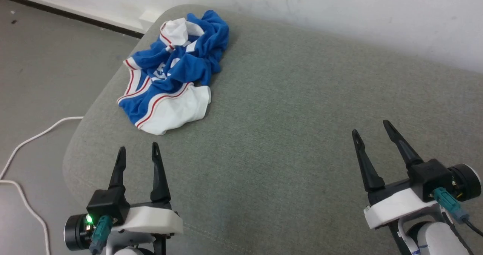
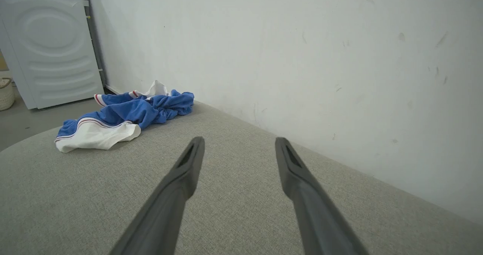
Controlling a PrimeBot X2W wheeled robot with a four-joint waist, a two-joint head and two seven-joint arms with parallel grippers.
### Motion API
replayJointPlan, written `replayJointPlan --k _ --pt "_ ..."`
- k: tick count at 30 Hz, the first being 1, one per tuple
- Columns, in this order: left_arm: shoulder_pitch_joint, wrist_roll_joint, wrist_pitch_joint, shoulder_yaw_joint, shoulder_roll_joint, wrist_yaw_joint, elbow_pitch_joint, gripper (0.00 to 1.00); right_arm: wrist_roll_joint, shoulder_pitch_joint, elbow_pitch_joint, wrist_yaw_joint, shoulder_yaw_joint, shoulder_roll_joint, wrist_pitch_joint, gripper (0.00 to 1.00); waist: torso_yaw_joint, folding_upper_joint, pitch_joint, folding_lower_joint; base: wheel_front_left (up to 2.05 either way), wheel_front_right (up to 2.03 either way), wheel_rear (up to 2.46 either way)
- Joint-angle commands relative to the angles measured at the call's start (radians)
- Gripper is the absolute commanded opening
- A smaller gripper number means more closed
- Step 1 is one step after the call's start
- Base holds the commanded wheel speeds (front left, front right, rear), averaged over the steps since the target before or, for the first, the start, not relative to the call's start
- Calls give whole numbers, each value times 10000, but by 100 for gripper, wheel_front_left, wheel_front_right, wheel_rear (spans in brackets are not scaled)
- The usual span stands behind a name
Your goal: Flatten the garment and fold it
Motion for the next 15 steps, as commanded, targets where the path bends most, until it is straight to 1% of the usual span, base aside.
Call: replayJointPlan --k 1,15 --pt "133 -120 -109 -45 -27 119 -69 100 93 -167 -44 -14 53 -84 -91 100 146 0 57 0 -6 -6 -6" --pt "239 -339 -402 -429 -31 575 -211 100 348 -202 -174 -16 389 -406 -328 100 890 0 249 0 -4 -4 -4"
